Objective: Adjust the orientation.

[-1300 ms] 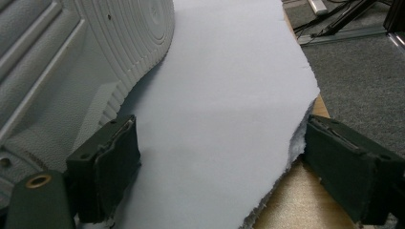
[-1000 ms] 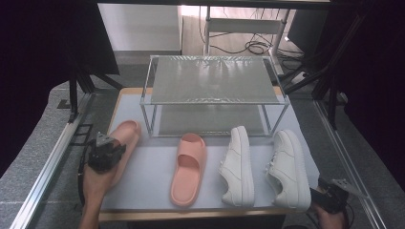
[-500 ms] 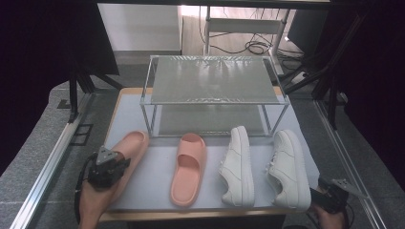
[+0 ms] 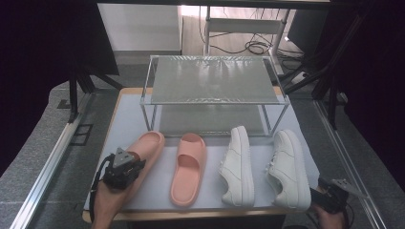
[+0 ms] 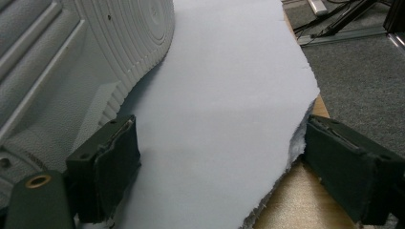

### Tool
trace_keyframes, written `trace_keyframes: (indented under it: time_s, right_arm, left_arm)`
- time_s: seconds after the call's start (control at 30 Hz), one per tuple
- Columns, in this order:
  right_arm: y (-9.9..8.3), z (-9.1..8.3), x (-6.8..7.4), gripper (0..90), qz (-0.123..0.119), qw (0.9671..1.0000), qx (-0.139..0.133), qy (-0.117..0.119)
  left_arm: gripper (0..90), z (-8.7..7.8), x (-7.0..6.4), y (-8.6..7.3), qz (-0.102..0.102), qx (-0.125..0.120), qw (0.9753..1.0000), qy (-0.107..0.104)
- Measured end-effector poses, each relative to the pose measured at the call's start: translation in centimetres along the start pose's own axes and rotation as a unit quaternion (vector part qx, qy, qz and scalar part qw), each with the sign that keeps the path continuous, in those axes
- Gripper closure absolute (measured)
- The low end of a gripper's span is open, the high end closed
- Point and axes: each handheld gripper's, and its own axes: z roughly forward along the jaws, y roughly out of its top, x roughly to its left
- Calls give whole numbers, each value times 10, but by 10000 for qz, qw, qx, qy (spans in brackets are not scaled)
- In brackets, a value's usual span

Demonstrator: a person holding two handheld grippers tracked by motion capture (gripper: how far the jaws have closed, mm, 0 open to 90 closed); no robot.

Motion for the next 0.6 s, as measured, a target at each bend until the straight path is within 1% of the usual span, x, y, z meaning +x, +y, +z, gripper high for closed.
trace_keyframes:
  time_s: [0.03,0.07,0.1,0.13,0.17,0.27,0.33,0.37,0.4,0.47,0.5,0.53,0.57,0.6]
  right_arm:
    - [0,0,0,125,-2,10000,0,1]
    - [0,0,0,125,-2,10000,0,1]
    - [0,0,0,125,-7,10000,-2,3]
    - [0,0,0,125,-7,10000,-2,3]
    - [0,0,0,125,-2,10000,0,1]
    - [0,0,0,124,-9,10000,-1,4]
    - [0,0,0,124,-10,10000,-1,4]
    - [0,0,0,124,-20,10000,3,3]
    - [0,0,0,124,-20,10000,3,3]
    - [0,0,0,124,-22,10000,2,4]
    - [0,0,0,124,-22,10000,2,4]
    - [0,0,0,124,-20,10000,3,4]
    - [0,0,0,124,-21,10000,1,5]
    - [0,0,0,124,-23,10000,1,5]
  left_arm:
    - [857,6,-3,4,-10,-19,10000,-23]
    - [857,6,-3,4,-10,-19,10000,-23]
    - [857,12,-5,7,-18,-57,10000,-56]
    - [857,12,-5,7,-18,-57,10000,-56]
    - [857,18,-8,12,-30,-101,9999,-75]
    - [857,26,-13,20,7,-156,9998,-89]
    - [856,29,-14,22,19,-161,9998,-82]
    - [856,36,-16,27,5,-190,9998,-60]
    - [857,36,-16,27,5,-190,9998,-60]
    - [857,46,-19,34,-17,-232,9997,-21]
    - [857,46,-19,34,-17,-232,9997,-21]
    - [857,53,-20,39,-42,-255,9997,11]
    - [857,56,-20,41,-52,-269,9996,17]
    - [857,56,-20,41,-52,-269,9996,17]
